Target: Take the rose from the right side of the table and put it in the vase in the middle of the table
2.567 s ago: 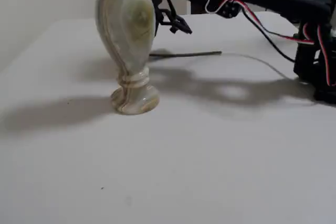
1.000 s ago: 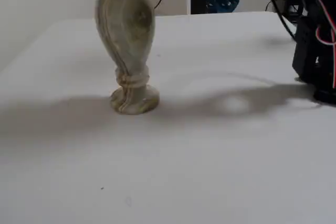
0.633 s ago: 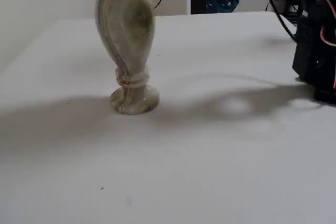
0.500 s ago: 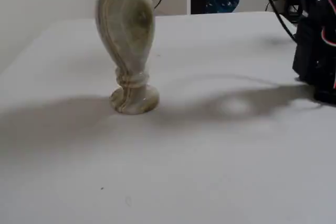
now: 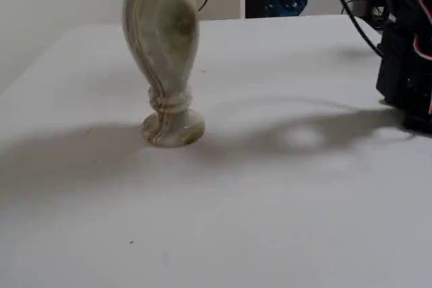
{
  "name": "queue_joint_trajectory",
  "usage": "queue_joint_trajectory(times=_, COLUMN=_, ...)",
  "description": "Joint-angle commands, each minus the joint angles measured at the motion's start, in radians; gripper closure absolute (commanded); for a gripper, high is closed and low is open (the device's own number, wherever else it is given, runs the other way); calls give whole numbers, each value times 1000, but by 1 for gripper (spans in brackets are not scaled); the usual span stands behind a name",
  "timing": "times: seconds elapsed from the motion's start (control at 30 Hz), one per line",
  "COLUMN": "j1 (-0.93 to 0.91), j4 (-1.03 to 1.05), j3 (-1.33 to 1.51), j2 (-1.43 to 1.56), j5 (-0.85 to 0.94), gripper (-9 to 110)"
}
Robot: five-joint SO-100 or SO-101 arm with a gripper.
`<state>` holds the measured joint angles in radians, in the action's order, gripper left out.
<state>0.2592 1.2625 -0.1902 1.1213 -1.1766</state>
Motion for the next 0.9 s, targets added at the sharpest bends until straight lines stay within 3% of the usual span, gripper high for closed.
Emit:
queue_joint_trajectory(times=0.0, j1=-31, j4=35, j3=-38, j2=5, j5=-48, gripper=102)
queue_joint_trajectory(times=0.2, j1=-60, j4=75, j3=-38, j2=-6, j5=-69, gripper=98)
queue_joint_trajectory(times=0.57, j1=-72, j4=184, j3=-40, j2=2, j5=-72, gripper=59)
queue_joint_trajectory(times=0.87, j1=-77, j4=233, j3=-40, j2=48, j5=104, gripper=54)
